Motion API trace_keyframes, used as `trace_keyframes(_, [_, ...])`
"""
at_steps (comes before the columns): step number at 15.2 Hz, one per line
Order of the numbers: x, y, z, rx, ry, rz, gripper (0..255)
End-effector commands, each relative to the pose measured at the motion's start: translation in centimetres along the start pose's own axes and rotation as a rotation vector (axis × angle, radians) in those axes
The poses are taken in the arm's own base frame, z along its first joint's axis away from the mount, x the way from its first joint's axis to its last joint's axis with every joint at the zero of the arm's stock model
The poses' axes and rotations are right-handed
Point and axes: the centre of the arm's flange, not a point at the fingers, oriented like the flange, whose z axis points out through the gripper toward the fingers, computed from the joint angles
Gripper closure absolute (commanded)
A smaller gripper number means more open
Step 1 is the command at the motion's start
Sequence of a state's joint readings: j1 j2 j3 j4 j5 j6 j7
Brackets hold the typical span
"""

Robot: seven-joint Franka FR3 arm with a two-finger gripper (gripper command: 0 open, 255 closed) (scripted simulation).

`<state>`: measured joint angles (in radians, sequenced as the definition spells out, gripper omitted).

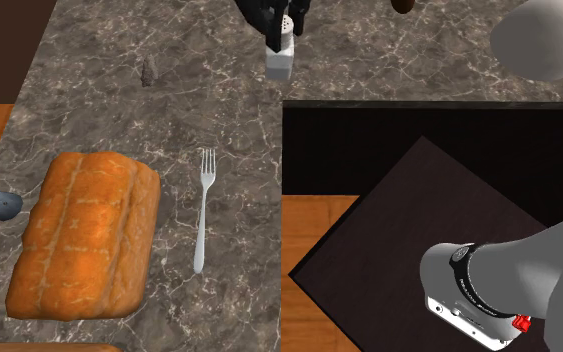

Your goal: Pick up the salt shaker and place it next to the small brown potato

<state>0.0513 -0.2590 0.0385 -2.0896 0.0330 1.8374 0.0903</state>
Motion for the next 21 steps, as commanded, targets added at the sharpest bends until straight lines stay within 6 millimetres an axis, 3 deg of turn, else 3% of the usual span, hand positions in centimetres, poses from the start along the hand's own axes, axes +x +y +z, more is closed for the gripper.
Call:
trace_keyframes(1, [0.4, 2.5, 0.0, 0.000, 0.000, -0.002, 255])
trace_keyframes(21, [2.3, 28.8, -0.7, 0.000, 0.000, -0.002, 255])
